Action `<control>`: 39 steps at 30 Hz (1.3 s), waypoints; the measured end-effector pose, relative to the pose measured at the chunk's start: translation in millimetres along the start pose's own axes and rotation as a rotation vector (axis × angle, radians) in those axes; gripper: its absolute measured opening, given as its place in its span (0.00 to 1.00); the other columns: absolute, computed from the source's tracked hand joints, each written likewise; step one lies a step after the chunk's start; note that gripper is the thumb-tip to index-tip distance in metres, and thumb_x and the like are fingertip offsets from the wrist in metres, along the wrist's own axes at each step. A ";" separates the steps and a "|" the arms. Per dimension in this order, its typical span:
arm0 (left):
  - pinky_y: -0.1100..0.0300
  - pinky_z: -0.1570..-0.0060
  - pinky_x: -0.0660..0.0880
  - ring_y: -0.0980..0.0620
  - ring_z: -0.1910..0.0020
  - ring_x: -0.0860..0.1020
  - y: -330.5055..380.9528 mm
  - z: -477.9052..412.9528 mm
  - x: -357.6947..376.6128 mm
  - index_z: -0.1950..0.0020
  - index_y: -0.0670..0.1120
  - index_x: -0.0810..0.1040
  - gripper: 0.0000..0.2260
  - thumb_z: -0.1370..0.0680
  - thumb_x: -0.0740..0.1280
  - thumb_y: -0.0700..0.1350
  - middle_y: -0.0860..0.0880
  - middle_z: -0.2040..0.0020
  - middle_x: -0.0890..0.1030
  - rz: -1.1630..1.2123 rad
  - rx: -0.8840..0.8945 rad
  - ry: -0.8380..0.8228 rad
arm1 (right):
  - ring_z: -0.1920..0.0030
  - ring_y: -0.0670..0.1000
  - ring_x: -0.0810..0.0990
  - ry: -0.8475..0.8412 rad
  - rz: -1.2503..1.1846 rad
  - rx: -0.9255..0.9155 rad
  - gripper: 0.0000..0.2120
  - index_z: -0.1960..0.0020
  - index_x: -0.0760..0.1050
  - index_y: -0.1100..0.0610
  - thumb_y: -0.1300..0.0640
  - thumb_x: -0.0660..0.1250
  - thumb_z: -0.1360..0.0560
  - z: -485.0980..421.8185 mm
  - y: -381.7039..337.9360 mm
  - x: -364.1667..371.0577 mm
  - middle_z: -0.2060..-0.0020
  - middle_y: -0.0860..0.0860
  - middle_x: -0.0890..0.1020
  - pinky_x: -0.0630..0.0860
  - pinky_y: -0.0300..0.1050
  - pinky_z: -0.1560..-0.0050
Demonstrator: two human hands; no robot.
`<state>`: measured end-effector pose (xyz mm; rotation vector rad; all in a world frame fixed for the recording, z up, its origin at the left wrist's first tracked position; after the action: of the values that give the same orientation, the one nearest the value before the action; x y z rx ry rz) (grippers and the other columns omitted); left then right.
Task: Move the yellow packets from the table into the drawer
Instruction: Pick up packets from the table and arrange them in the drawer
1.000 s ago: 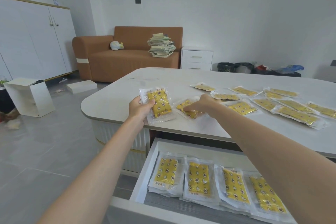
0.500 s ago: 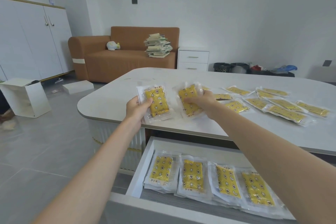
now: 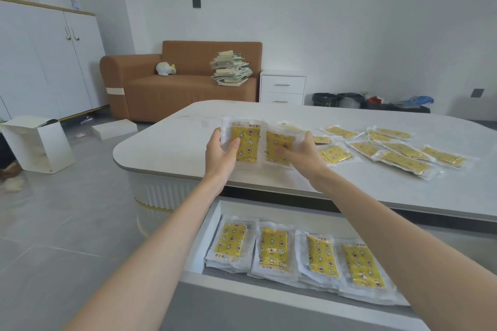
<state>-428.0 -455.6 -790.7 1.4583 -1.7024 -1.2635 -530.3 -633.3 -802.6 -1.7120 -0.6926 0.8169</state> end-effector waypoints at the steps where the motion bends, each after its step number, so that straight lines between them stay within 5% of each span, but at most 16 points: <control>1: 0.52 0.34 0.70 0.47 0.35 0.73 0.4 0.3 1.9 0.34 0.39 0.68 0.16 0.20 0.63 0.43 0.44 0.35 0.74 -0.012 0.004 -0.005 | 0.47 0.48 0.77 0.006 0.006 0.003 0.22 0.39 0.60 0.58 0.60 0.69 0.25 -1.2 1.1 -0.3 0.47 0.49 0.76 0.74 0.40 0.53; 7: 0.56 0.38 0.73 0.50 0.36 0.74 -1.4 -0.5 4.9 0.36 0.41 0.68 0.13 0.19 0.61 0.43 0.46 0.36 0.75 0.012 -0.001 0.017 | 0.49 0.52 0.81 0.148 0.040 -0.049 0.17 0.42 0.73 0.59 0.58 0.72 0.29 -4.6 -9.1 -8.3 0.50 0.52 0.82 0.80 0.51 0.48; 13: 0.60 0.45 0.76 0.49 0.38 0.76 -0.6 -3.9 -7.8 0.39 0.41 0.69 0.10 0.20 0.62 0.41 0.45 0.38 0.77 0.108 -0.010 0.165 | 0.58 0.48 0.80 0.288 -0.026 -0.089 0.15 0.48 0.73 0.58 0.63 0.75 0.32 -3.1 -25.6 -17.0 0.58 0.48 0.80 0.80 0.43 0.58; 17: 0.60 0.44 0.75 0.49 0.38 0.75 1.7 2.0 -3.2 0.35 0.40 0.67 0.14 0.20 0.61 0.41 0.44 0.36 0.76 0.036 0.045 0.153 | 0.51 0.52 0.81 0.218 0.042 -0.058 0.14 0.47 0.74 0.58 0.60 0.73 0.30 0.8 -9.8 -5.5 0.53 0.50 0.81 0.80 0.42 0.59; 24: 0.67 0.53 0.74 0.56 0.41 0.74 -2.6 2.6 -4.0 0.34 0.41 0.66 0.15 0.19 0.60 0.42 0.46 0.35 0.74 0.048 -0.010 0.159 | 0.41 0.51 0.74 0.098 0.012 -0.003 0.28 0.26 0.52 0.56 0.60 0.62 0.20 6.5 -5.0 9.3 0.41 0.46 0.72 0.73 0.43 0.48; 31: 0.61 0.48 0.75 0.50 0.39 0.75 5.9 7.0 -13.4 0.34 0.42 0.68 0.14 0.19 0.61 0.43 0.46 0.37 0.76 0.101 -0.050 0.179 | 0.51 0.52 0.79 0.117 -0.066 -0.016 0.24 0.31 0.53 0.53 0.63 0.62 0.21 15.1 -20.7 -5.5 0.47 0.51 0.76 0.77 0.37 0.65; 39: 0.50 0.40 0.75 0.50 0.41 0.77 35.5 27.2 -11.9 0.37 0.46 0.73 0.12 0.20 0.63 0.46 0.50 0.41 0.79 0.081 -0.079 0.055 | 0.57 0.48 0.82 0.064 -0.072 -0.081 0.20 0.37 0.60 0.49 0.64 0.63 0.22 48.8 -51.4 -33.4 0.49 0.52 0.80 0.80 0.38 0.65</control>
<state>-463.7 -437.5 -767.5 1.3527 -1.6406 -1.2218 -592.0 -618.2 -756.8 -1.7675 -0.7479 0.6890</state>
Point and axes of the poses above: each hand's wrist, its own z-axis away from the middle knuckle, its own x-axis out of the palm, y = z × x, the point moved 10 cm from there along -z, towards the middle knuckle
